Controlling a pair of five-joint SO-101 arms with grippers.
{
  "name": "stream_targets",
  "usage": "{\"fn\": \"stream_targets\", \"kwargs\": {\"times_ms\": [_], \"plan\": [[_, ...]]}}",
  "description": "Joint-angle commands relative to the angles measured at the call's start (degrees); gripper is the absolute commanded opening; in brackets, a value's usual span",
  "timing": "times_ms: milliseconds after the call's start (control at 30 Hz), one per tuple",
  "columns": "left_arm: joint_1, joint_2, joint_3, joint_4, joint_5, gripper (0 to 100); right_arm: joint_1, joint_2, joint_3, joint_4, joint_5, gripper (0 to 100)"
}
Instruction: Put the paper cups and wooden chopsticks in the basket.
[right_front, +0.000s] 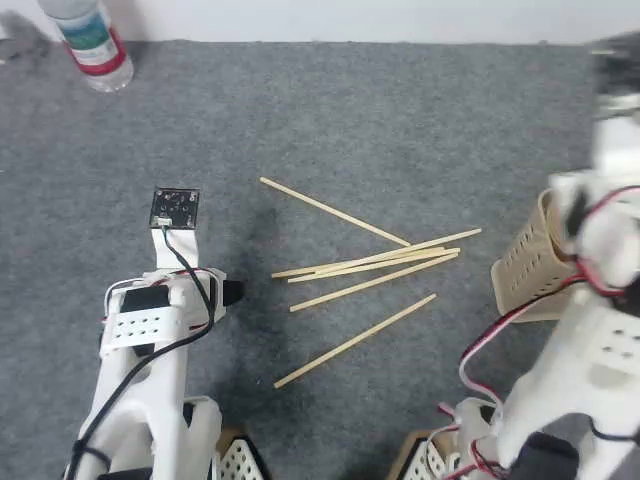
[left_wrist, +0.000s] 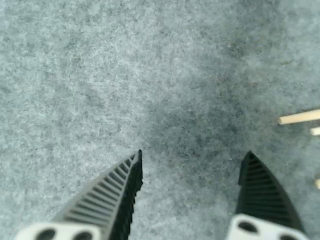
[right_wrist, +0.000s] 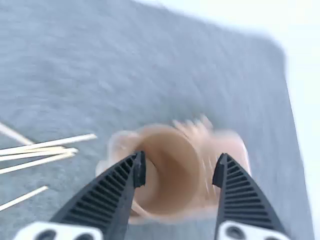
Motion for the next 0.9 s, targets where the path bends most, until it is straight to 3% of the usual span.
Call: {"fn": "stream_targets", "kwargs": {"times_ms": [0,133,267,400,633,867], "plan": [[-0.44,-0.35,-0.22,-1.05,1.32,30,-11.91,-2.24,2.20,2.24,5.01,22.3],[-0.44,-0.44,-0.31,-1.05,1.32,30,-24.92,-3.03,12.22,2.24,10.37,22.3],[-2.20,-0.44,-0.40,-1.76,2.81,30,-32.22,-2.95,24.18,1.54,14.95,22.5],[-8.97,-0.44,-0.75,-4.75,10.11,30,-33.36,-2.51,39.65,-7.25,19.87,22.3],[-10.46,-0.44,-1.19,-5.80,10.64,30,-33.27,-2.42,65.41,-35.56,25.41,22.3],[-10.11,-0.44,-1.10,-5.89,10.64,30,-33.54,0.40,71.38,-48.31,28.57,22.3]]}}
